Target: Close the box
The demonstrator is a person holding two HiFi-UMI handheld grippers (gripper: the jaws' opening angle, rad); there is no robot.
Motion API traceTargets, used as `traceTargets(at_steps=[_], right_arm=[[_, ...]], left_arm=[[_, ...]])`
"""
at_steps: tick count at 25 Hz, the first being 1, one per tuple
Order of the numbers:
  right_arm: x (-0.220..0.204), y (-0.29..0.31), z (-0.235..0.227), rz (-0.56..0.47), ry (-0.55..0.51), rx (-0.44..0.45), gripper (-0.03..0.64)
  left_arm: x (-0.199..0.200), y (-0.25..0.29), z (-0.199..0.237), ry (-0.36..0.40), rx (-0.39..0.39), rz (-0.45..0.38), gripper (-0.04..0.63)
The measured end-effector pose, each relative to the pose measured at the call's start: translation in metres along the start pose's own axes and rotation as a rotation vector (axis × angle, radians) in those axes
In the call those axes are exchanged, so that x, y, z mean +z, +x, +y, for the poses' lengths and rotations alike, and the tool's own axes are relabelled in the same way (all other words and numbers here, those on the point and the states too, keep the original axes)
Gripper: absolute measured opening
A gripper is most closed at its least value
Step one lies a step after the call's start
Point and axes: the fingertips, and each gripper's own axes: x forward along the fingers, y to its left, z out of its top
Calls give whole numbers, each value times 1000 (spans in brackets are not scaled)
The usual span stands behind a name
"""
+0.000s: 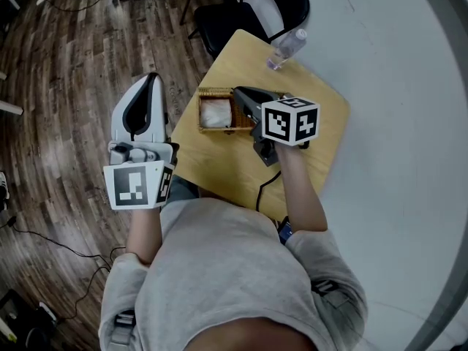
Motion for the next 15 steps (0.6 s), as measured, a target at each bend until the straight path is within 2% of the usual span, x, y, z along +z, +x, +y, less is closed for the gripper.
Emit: traceTargets(at_steps=[15], right_arm=[[-64,-4,2,45,49,-13,14]], left_arm=[[-1,-23,-15,-3,-4,9,58]])
